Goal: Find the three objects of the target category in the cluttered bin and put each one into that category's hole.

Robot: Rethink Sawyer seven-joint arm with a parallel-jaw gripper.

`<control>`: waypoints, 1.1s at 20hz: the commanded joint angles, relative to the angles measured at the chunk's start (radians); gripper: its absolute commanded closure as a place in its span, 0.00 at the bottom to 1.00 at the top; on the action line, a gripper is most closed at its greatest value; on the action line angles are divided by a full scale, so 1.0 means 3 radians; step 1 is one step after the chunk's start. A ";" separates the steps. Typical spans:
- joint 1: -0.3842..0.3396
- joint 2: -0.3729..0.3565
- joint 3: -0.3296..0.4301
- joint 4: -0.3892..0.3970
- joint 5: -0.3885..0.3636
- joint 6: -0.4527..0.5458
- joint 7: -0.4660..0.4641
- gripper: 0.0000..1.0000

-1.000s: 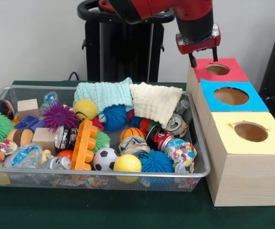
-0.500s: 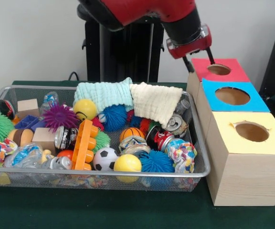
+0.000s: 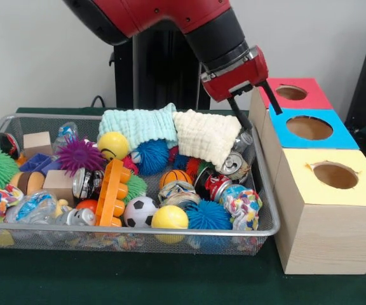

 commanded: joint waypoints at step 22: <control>0.0729 -0.0197 -0.0995 -0.0487 -0.0727 -0.0734 0.0133 0.00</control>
